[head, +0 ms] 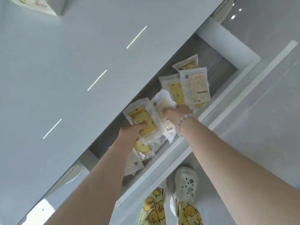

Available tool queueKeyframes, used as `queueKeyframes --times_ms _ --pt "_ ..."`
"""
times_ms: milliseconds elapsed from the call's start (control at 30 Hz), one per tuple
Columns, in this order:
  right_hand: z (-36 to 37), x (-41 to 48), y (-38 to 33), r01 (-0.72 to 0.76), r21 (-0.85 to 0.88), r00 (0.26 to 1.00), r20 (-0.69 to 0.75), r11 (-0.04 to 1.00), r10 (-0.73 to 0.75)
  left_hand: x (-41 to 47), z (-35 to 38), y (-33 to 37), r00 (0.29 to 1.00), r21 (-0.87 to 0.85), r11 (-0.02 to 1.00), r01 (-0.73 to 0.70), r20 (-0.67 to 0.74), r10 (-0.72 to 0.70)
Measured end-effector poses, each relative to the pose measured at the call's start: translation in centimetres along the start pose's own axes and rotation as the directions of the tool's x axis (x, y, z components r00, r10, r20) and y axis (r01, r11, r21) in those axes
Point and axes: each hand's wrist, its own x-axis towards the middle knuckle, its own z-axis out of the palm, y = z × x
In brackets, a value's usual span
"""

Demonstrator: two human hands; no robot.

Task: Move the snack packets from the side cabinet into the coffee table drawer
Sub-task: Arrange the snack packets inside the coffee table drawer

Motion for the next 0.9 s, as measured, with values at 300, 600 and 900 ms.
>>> queueKeyframes --times_ms 300,600,900 --pt "1.0 4.5 1.7 0.094 -0.192 0.990 -0.090 0.977 -0.113 5.0 0.7 -2.2 0.992 0.036 0.994 0.099 -0.079 -0.096" --pt "0.5 4.1 1.7 0.139 -0.677 0.885 -0.242 0.723 -0.397 4.5 1.5 -0.7 0.963 0.368 0.924 0.099 -0.271 0.005" --pt "-1.1 2.3 2.0 0.163 -0.745 0.869 -0.202 0.647 -0.451 1.6 2.9 0.0 0.951 0.628 0.775 0.065 -0.274 0.142"
